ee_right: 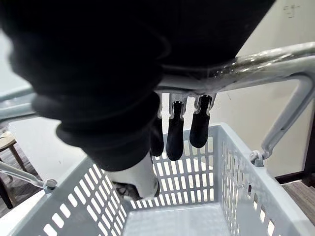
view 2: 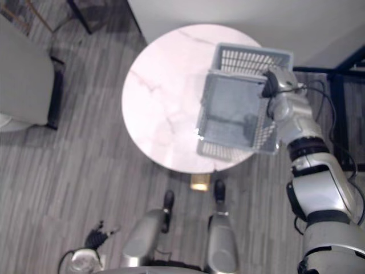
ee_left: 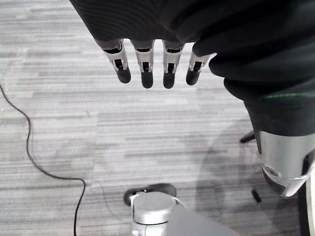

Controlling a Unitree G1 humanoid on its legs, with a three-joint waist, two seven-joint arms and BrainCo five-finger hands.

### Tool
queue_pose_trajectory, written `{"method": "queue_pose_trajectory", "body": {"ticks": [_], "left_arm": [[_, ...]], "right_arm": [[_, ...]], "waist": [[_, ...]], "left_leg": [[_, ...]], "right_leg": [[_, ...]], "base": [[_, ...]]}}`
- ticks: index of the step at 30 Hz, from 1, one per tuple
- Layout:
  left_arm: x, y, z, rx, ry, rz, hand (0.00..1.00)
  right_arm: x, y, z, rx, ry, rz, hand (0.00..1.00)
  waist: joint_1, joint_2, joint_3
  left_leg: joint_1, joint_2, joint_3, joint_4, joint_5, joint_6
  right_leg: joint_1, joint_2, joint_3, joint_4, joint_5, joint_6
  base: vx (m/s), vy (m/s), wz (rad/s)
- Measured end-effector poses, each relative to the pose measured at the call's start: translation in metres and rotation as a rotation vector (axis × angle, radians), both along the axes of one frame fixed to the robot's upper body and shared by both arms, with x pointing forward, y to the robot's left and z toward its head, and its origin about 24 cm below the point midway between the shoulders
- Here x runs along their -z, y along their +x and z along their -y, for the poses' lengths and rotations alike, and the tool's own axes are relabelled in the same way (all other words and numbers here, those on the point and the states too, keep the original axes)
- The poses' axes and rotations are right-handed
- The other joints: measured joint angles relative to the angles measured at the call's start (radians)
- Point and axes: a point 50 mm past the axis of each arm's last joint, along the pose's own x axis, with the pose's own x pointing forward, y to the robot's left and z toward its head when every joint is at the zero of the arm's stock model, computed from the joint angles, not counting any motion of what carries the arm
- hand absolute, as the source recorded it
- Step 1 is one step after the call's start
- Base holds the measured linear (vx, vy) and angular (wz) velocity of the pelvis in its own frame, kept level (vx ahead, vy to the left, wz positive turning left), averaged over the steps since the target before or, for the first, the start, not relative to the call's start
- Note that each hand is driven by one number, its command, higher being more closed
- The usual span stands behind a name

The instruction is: Pick vegetable in the basket

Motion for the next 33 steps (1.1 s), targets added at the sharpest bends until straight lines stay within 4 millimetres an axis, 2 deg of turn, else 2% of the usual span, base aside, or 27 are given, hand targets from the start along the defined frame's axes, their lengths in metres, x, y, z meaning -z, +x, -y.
{"method": "queue_pose_trajectory", "body": {"ticks": [4,6,7,9,11,12,14,15,16,18,20,23,24,25,26,30,33], "left_arm": [[-0.002,0.007,0.001,0.005,-0.001,0.018,0.0],[-0.004,0.011,0.002,0.011,-0.003,0.028,0.0],[-0.005,0.014,0.002,0.018,-0.002,0.036,0.0],[-0.006,0.017,0.002,0.025,-0.005,0.043,0.0],[-0.006,0.017,0.003,0.04,-0.011,0.038,0.0],[-0.006,0.017,0.003,0.043,-0.011,0.037,0.0],[-0.006,0.018,0.002,0.048,-0.011,0.03,0.0],[-0.006,0.018,0.001,0.051,-0.008,0.027,0.0],[-0.006,0.018,0.001,0.063,0.002,0.019,0.0],[-0.005,0.016,-0.002,0.058,0.01,0.004,0.0],[-0.006,0.015,-0.009,0.022,0.009,-0.002,0.0],[-0.005,0.011,-0.016,-0.013,0.008,-0.014,0.0],[-0.004,0.009,-0.015,-0.021,0.003,-0.025,0.0],[-0.002,0.006,-0.015,-0.024,0.001,-0.034,0.0],[0.0,0.003,-0.015,-0.026,-0.005,-0.051,0.0],[0.005,0.0,-0.009,-0.009,-0.016,-0.088,0.0],[0.007,0.002,-0.006,0.011,-0.014,-0.106,0.0]], "right_arm": [[0.011,-0.008,0.008,0.015,0.058,0.01,1.0],[0.024,-0.016,0.016,0.036,0.09,-0.003,1.0],[0.036,-0.023,0.02,0.049,0.125,-0.015,1.0],[0.054,-0.034,0.024,0.063,0.192,-0.017,1.0],[0.082,-0.054,0.029,0.085,0.291,-0.029,1.0],[0.093,-0.061,0.031,0.097,0.325,-0.039,1.0],[0.138,-0.089,0.027,0.143,0.461,-0.098,1.0],[0.149,-0.095,0.024,0.15,0.489,-0.12,1.0],[0.172,-0.109,0.019,0.176,0.556,-0.164,1.0],[0.208,-0.136,0.013,0.237,0.645,-0.238,1.0],[0.23,-0.157,0.008,0.293,0.712,-0.277,1.0],[0.236,-0.161,0.009,0.331,0.76,-0.267,1.0],[0.244,-0.167,0.005,0.348,0.779,-0.291,1.0],[0.247,-0.168,0.003,0.354,0.792,-0.298,1.0],[0.257,-0.173,-0.002,0.371,0.819,-0.328,1.0],[0.28,-0.193,-0.022,0.41,0.903,-0.394,1.0],[0.289,-0.209,-0.02,0.468,0.953,-0.401,1.0]], "waist": [[-0.011,0.0,0.0],[-0.011,-0.001,0.0],[-0.013,-0.002,0.0],[-0.033,-0.007,-0.001],[-0.065,-0.024,-0.004],[-0.068,-0.03,-0.007],[-0.088,-0.069,-0.016],[-0.09,-0.081,-0.02],[-0.097,-0.103,-0.032],[-0.098,-0.14,-0.053],[-0.097,-0.153,-0.066],[-0.084,-0.154,-0.077],[-0.084,-0.149,-0.091],[-0.084,-0.15,-0.102],[-0.088,-0.148,-0.12],[-0.118,-0.135,-0.169],[-0.132,-0.13,-0.186]], "left_leg": [[0.028,-0.001,0.027,-0.005,-0.001,0.001],[0.054,0.0,0.039,-0.012,-0.003,0.002],[0.074,0.001,0.044,-0.016,-0.004,0.004],[0.087,0.001,0.045,-0.018,-0.009,0.005],[0.124,-0.004,0.047,-0.028,-0.009,0.005],[0.138,-0.003,0.051,-0.033,-0.009,0.005],[0.18,-0.002,0.069,-0.047,-0.01,0.005],[0.192,-0.002,0.076,-0.052,-0.009,0.005],[0.208,0.004,0.093,-0.054,-0.009,0.005],[0.231,0.01,0.145,-0.066,-0.011,0.007],[0.251,0.043,0.215,-0.068,-0.015,0.001],[0.291,0.089,0.327,-0.069,-0.027,-0.017],[0.327,0.115,0.401,-0.075,-0.036,-0.033],[0.335,0.124,0.428,-0.083,-0.038,-0.037],[0.372,0.144,0.485,-0.096,-0.04,-0.041],[0.45,0.183,0.655,-0.101,-0.036,-0.04],[0.46,0.205,0.727,-0.009,-0.022,-0.049]], "right_leg": [[0.01,0.001,0.024,0.004,0.002,0.003],[0.027,0.003,0.037,0.005,0.002,0.003],[0.043,0.004,0.041,0.005,0.001,0.004],[0.059,0.002,0.041,0.012,-0.008,0.007],[0.061,-0.001,0.038,0.076,-0.045,0.014],[0.062,-0.002,0.04,0.091,-0.055,0.015],[0.071,0.001,0.052,0.136,-0.085,0.016],[0.071,0.003,0.056,0.144,-0.091,0.015],[0.069,-0.001,0.044,0.156,-0.116,0.001],[0.04,-0.087,-0.17,0.225,-0.14,-0.038],[0.04,-0.149,-0.379,0.249,-0.167,-0.081],[0.051,-0.198,-0.591,0.248,-0.167,-0.085],[0.073,-0.206,-0.696,0.248,-0.158,-0.099],[0.073,-0.201,-0.711,0.25,-0.152,-0.105],[0.069,-0.171,-0.696,0.248,-0.143,-0.104],[0.027,-0.068,-0.568,0.249,-0.161,-0.13],[0.016,-0.042,-0.542,0.245,-0.169,-0.139]], "base": [[0.02,0.021,-0.22],[0.01,0.016,-0.17],[0.0,0.019,-0.13],[-0.01,0.01,-0.04],[0.0,0.0,0.0],[0.01,-0.007,-0.1],[0.01,-0.009,-0.21],[0.01,-0.008,-0.29],[0.02,-0.005,-0.44],[-0.02,-0.003,-0.59],[0.04,-0.023,-0.75],[0.09,-0.045,-1.22],[0.13,-0.033,-1.15],[0.14,-0.058,-1.38],[0.12,-0.082,-1.22],[0.09,-0.077,-1.14],[0.05,-0.043,-0.98]]}}
